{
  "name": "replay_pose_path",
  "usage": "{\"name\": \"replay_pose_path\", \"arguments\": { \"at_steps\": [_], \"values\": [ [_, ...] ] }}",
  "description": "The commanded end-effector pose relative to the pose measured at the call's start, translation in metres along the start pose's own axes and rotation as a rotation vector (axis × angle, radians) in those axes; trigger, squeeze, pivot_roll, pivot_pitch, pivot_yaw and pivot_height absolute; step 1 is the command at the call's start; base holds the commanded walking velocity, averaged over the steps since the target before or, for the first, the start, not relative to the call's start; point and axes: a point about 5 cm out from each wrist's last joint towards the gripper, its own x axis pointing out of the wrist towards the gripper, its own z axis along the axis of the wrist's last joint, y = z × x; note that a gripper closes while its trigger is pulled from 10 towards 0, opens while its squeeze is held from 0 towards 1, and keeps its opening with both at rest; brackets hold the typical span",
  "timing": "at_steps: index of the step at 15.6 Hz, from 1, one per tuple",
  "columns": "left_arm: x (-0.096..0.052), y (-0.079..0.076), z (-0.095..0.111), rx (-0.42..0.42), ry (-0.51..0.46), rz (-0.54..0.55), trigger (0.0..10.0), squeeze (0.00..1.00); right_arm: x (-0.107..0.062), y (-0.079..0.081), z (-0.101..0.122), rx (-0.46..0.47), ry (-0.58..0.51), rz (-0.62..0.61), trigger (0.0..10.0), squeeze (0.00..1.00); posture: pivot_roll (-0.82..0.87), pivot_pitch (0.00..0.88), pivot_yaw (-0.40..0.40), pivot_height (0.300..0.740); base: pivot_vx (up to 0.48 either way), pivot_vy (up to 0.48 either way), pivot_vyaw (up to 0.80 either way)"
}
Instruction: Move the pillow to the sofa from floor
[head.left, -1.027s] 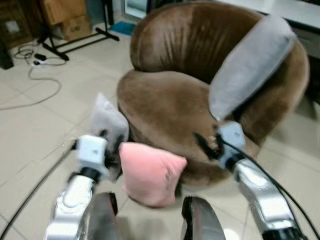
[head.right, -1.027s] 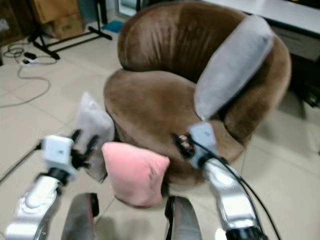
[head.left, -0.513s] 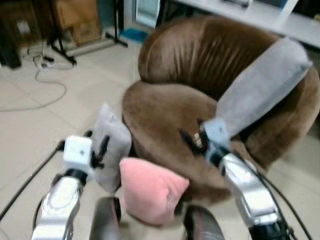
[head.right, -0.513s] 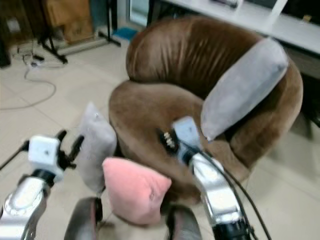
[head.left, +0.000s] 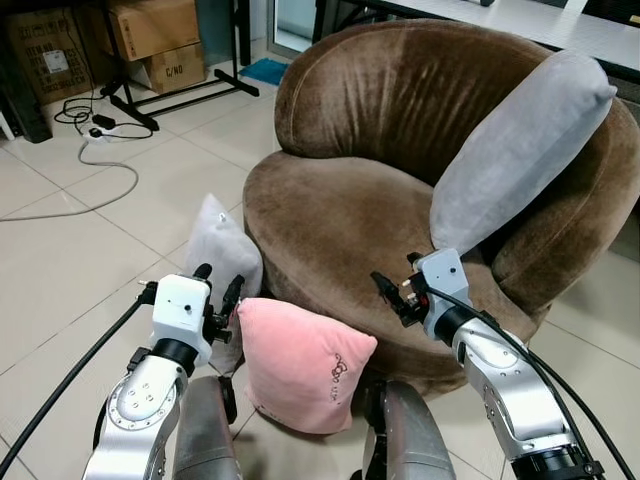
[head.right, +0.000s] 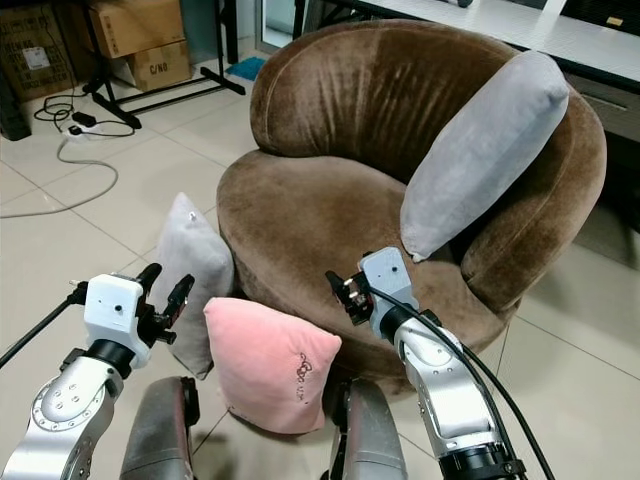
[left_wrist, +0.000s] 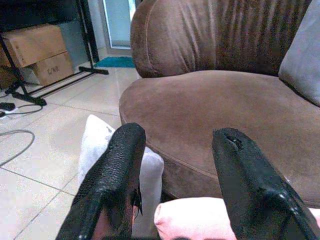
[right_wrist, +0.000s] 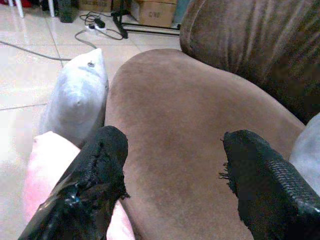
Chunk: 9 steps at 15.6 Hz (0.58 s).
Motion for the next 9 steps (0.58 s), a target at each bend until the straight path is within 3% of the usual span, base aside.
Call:
{"name": "replay_pose_path", "arguments": {
  "at_steps": [1, 5, 9],
  "values": [
    [0.001, -0.003, 0.002, 0.008, -0.008, -0.015, 10.0, 0.00, 0.001, -0.001, 0.001, 0.006, -0.002, 0.009, 10.0, 0.00, 0.04, 0.000, -0.106, 0.531, 0.000, 0.000, 0.00],
    [0.000, -0.004, 0.003, 0.009, -0.008, -0.017, 10.0, 0.00, 0.001, 0.005, 0.001, 0.000, -0.006, 0.042, 10.0, 0.00, 0.04, 0.000, -0.113, 0.501, 0.000, 0.000, 0.00],
    [0.001, -0.006, 0.000, 0.024, 0.009, -0.050, 10.0, 0.00, 0.009, 0.014, -0.008, -0.001, 0.036, 0.108, 10.0, 0.00, 0.05, 0.000, -0.119, 0.501, 0.000, 0.000, 0.00]
  ]
}}
